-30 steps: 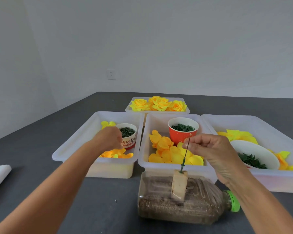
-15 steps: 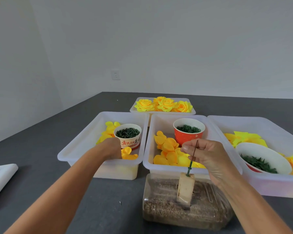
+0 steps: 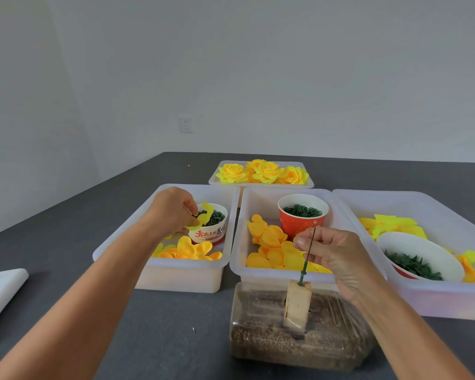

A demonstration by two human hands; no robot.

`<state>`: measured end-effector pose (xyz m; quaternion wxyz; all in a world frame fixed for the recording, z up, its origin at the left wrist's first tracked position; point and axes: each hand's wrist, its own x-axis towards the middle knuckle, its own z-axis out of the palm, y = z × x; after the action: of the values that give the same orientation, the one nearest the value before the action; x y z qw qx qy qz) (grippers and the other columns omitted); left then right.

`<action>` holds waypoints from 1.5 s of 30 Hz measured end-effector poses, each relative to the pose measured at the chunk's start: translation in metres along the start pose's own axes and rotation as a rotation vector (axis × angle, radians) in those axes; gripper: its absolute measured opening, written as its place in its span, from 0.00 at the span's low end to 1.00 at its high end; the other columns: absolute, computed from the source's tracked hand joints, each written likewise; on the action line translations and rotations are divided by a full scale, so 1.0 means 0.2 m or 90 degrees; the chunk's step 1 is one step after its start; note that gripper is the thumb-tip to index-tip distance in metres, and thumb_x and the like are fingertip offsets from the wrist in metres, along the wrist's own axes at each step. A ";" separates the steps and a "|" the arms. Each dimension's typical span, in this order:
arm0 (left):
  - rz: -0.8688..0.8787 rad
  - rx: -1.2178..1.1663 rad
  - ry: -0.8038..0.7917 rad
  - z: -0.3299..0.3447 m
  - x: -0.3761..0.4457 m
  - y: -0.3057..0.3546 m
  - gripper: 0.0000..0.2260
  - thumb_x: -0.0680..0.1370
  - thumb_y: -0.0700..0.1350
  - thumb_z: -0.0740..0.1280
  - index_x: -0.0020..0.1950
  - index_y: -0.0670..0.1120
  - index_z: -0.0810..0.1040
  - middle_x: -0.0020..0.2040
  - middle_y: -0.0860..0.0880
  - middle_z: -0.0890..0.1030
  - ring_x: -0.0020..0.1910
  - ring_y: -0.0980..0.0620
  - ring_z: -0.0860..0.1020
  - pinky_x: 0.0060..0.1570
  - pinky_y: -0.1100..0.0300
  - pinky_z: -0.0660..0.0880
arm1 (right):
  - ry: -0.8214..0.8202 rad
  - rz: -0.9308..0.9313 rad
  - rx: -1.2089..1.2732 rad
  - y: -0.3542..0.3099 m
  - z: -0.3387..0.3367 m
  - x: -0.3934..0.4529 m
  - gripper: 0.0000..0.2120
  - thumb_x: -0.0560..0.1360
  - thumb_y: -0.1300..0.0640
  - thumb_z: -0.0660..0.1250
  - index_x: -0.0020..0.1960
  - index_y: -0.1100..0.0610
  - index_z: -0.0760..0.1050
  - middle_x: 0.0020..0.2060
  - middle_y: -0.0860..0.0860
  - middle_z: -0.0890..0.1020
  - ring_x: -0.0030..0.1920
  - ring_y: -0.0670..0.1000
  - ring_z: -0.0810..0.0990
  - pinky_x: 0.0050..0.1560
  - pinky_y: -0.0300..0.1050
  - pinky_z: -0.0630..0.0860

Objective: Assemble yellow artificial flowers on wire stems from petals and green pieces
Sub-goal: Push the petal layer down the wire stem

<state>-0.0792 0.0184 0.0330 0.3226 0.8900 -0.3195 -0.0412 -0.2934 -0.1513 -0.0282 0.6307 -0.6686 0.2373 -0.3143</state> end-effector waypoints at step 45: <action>0.107 -0.626 -0.072 0.20 -0.29 0.54 0.02 0.74 0.38 0.69 0.42 0.43 0.82 0.34 0.47 0.82 0.30 0.52 0.77 0.29 0.64 0.73 | -0.022 -0.077 0.081 -0.46 -0.02 -0.10 0.14 0.71 0.75 0.63 0.52 0.62 0.79 0.46 0.56 0.84 0.41 0.50 0.84 0.36 0.38 0.79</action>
<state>-0.1939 -0.0327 0.0585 0.6886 0.6000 -0.3497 -0.2088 -0.3182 -0.1309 0.0615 0.6558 -0.6455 0.1649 -0.3549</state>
